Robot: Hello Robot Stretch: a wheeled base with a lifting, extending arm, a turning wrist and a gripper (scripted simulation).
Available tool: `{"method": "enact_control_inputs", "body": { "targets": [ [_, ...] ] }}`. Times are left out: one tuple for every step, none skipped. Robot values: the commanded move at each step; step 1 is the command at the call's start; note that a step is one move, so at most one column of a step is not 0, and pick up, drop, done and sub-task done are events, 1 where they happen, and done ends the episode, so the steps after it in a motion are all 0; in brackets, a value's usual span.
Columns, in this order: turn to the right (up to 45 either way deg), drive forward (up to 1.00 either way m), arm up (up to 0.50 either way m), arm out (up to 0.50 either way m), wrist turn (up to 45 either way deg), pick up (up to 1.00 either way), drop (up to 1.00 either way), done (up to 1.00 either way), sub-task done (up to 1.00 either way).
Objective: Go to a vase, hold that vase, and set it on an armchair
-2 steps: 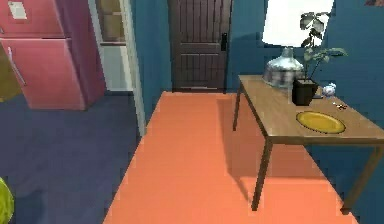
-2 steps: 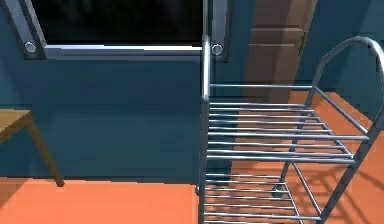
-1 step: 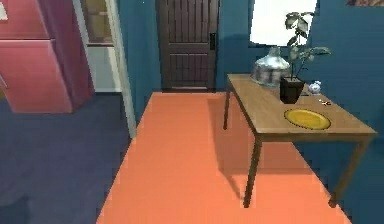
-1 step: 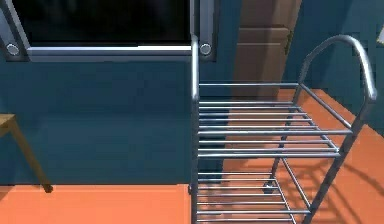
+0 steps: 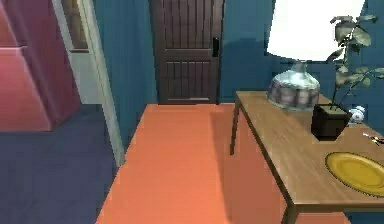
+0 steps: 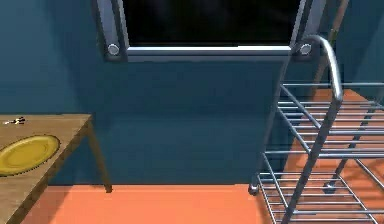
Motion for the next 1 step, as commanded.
{"method": "enact_control_inputs", "body": {
  "targets": [
    [-45.0,0.00,0.00,0.00,0.0,0.00,0.00,0.00,0.00]
  ]
}}
